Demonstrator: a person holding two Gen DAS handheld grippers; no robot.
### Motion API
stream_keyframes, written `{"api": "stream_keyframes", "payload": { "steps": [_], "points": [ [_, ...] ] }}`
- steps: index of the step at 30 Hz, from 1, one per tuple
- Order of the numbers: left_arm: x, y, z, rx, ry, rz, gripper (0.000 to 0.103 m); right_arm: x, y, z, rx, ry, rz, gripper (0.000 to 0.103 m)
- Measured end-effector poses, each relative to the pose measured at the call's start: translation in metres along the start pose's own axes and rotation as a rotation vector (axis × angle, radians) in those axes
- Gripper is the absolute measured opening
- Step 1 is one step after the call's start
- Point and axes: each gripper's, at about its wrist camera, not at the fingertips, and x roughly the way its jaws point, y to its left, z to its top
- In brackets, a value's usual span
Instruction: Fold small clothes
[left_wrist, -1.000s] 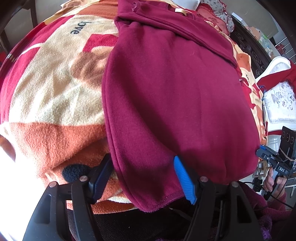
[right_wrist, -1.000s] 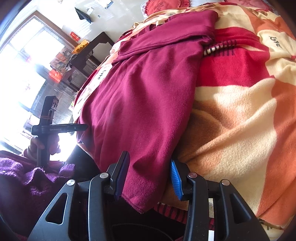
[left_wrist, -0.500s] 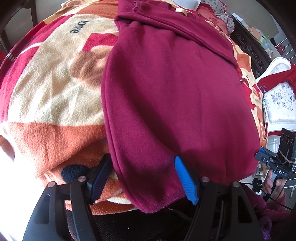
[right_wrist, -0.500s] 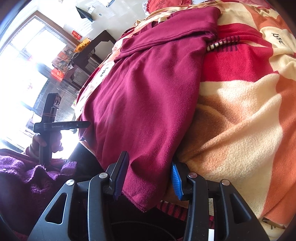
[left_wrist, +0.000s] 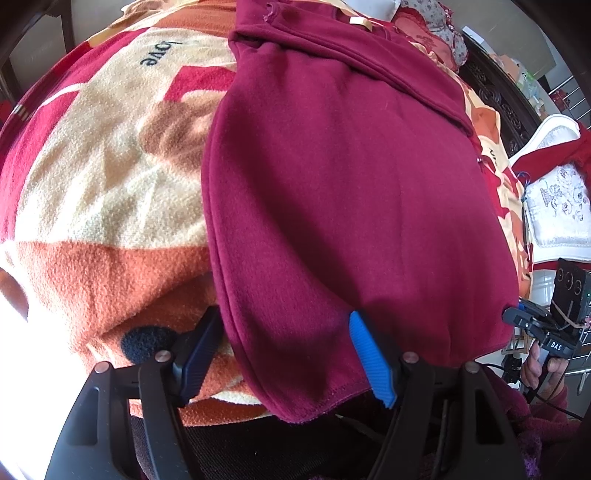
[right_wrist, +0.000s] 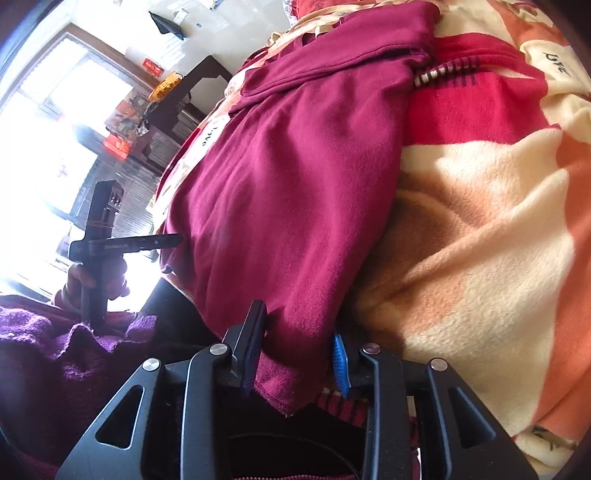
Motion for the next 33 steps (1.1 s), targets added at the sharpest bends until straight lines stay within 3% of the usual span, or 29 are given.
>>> {"api": "stream_keyframes", "payload": {
  "steps": [1, 3, 4, 8, 15, 22, 25, 33],
  "points": [
    [-0.001, 0.0, 0.0, 0.008, 0.001, 0.002, 0.068, 0.001, 0.002, 0.0, -0.011, -0.003, -0.006, 0.015],
    [-0.002, -0.001, -0.001, 0.027, 0.007, -0.001, 0.05, 0.002, 0.008, 0.001, -0.051, -0.006, -0.031, 0.01],
    [-0.003, -0.001, -0.002, 0.034, 0.01, -0.001, 0.038, 0.001, 0.011, 0.001, -0.068, -0.015, -0.037, 0.0],
    [-0.016, -0.001, -0.004, 0.071, -0.015, 0.001, 0.015, -0.006, 0.021, 0.009, -0.095, -0.057, -0.015, 0.0],
    [-0.047, 0.008, 0.007, 0.068, -0.086, -0.026, 0.01, -0.025, 0.033, 0.031, -0.115, -0.121, 0.053, 0.0],
    [-0.072, 0.011, 0.027, 0.059, -0.163, -0.064, 0.009, -0.048, 0.03, 0.054, -0.085, -0.223, 0.06, 0.0],
    [-0.077, 0.011, 0.045, 0.055, -0.193, -0.075, 0.009, -0.053, 0.027, 0.069, -0.08, -0.271, 0.057, 0.0],
    [-0.094, -0.01, 0.134, 0.108, -0.347, -0.042, 0.009, -0.053, 0.023, 0.144, -0.106, -0.346, -0.08, 0.0]
  ]
}}
